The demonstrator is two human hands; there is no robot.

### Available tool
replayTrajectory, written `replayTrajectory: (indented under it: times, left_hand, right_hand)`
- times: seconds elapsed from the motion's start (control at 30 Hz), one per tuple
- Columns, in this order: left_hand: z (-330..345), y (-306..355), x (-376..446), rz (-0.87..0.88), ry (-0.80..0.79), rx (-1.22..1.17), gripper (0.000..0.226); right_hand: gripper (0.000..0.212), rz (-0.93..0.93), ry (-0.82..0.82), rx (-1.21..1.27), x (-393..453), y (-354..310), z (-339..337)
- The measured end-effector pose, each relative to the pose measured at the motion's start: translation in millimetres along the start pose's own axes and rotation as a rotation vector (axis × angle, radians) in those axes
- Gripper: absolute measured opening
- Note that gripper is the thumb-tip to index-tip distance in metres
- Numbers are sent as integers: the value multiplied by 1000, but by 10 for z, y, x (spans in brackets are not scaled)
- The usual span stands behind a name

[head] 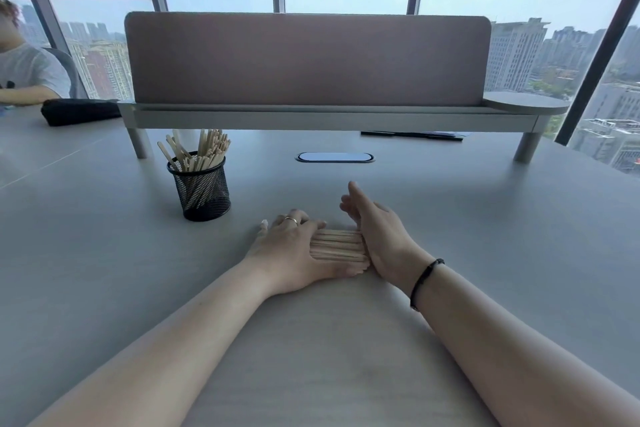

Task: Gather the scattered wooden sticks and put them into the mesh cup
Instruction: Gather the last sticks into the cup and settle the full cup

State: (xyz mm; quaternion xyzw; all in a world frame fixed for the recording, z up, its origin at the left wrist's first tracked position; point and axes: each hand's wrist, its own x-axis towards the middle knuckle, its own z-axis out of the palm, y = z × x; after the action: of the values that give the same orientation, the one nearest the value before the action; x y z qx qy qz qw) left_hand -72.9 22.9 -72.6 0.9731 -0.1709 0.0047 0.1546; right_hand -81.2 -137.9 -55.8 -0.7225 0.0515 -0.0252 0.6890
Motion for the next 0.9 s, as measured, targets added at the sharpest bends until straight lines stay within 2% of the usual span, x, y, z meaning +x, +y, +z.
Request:
replayTrajectory:
  times: [0.07, 0.17, 0.23, 0.33, 0.4, 0.53, 0.6, 0.9]
  left_hand:
    - [-6, 1, -12, 11, 4, 28, 110]
    - [-16, 13, -19, 16, 32, 45, 100]
    - [-20, 22, -17, 24, 53, 71, 91]
    - [-10, 36, -15, 57, 68, 149, 82]
    - [-17, 45, -21, 51, 56, 138, 75]
    - [-49, 97, -41, 57, 56, 167, 56]
    - [-55, 114, -57, 73, 71, 207, 51]
    - [-10, 54, -43, 133, 133, 215, 58]
  right_hand:
    - [68, -67, -29, -183, -67, -30, -16]
    - [55, -181, -85, -499, -142, -27, -1]
    - [57, -193, -115, -687, -152, -5, 20]
    - [69, -211, -154, -823, -124, 64, 5]
    - [79, -244, -144, -849, -125, 86, 4]
    - [67, -326, -124, -850, -161, 93, 39]
    - [68, -358, -115, -854, -185, 88, 60]
    - [42, -341, -78, -776, -186, 83, 31]
